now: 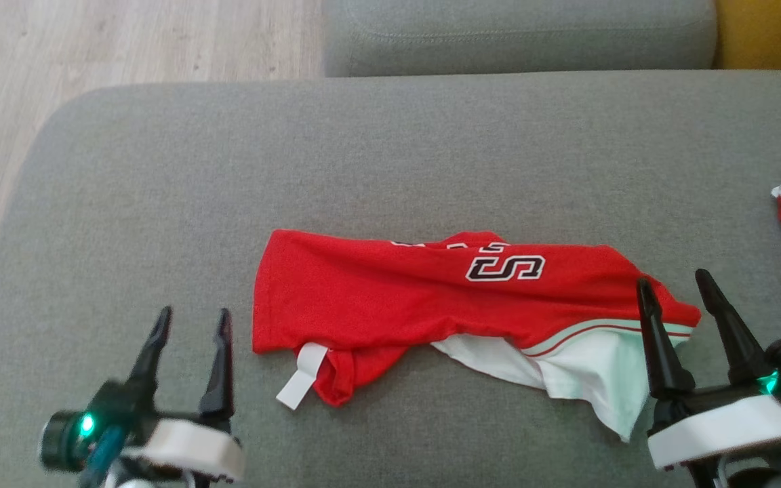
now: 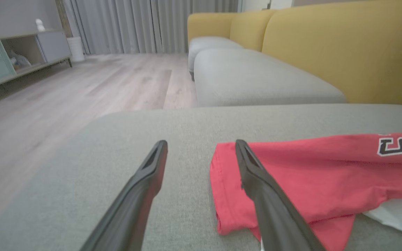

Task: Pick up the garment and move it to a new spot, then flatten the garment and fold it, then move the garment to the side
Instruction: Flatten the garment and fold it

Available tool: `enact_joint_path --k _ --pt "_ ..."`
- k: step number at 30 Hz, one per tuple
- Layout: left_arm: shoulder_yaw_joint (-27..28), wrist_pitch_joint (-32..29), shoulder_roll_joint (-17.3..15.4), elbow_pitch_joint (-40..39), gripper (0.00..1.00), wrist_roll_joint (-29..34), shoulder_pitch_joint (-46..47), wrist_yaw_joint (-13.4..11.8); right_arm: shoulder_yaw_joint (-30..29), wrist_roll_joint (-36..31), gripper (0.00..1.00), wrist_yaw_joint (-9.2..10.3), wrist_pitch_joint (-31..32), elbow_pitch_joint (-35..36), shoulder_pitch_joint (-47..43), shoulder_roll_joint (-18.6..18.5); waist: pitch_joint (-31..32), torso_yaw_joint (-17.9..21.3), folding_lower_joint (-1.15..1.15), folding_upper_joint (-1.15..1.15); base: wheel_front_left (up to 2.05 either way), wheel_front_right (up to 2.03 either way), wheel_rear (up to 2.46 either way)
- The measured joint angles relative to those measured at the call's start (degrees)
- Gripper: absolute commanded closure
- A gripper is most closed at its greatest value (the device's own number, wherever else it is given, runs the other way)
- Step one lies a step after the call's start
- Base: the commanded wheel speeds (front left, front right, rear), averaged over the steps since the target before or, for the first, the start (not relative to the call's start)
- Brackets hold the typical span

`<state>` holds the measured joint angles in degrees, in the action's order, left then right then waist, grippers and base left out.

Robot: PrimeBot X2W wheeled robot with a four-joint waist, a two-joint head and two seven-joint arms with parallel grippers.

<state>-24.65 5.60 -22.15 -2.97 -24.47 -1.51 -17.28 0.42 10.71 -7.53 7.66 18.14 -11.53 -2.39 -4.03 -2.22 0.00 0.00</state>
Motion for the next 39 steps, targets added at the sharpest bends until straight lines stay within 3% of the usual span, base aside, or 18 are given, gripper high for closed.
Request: enact_joint_path --k 11,20,21,23,31,39 --pt "-5.27 -11.78 3.94 17.07 0.0 -7.65 11.31 9.85 0.53 1.22 0.0 0.0 0.42 -1.02 0.25 0.01 -3.26 0.69 0.01 0.0 0.0 0.0 0.0" --pt "-6.45 -16.48 5.88 29.31 0.0 -11.43 16.53 14.85 0.07 1.92 0.0 0.0 0.41 -3.46 0.38 0.01 -5.06 2.42 0.01 0.0 0.0 0.0 0.0" --pt "-6.69 -17.09 5.97 29.85 0.22 -11.46 17.11 15.14 -0.41 1.96 0.0 0.0 0.41 -3.78 0.37 0.01 -5.17 2.55 0.01 0.0 0.0 0.0 0.0" --pt "-7.21 -18.29 6.09 30.93 1.0 -11.41 18.63 15.96 -2.27 2.42 0.0 0.0 0.41 -5.15 0.35 0.02 -5.54 2.83 0.01 0.0 0.0 0.0 0.0" --pt "-8.26 -17.5 5.98 31.11 1.0 -10.74 19.22 16.19 -6.89 3.94 0.0 0.0 3.19 -14.73 -2.36 0.02 -6.44 3.16 0.01 0.0 0.0 0.0 0.0" --pt "-8.25 -16.01 5.69 30.26 1.0 -10.74 19.13 15.53 -4.34 6.13 0.0 0.0 2.2 -20.91 -3.02 0.07 -7.52 2.97 0.0 0.0 0.0 0.0 0.0"
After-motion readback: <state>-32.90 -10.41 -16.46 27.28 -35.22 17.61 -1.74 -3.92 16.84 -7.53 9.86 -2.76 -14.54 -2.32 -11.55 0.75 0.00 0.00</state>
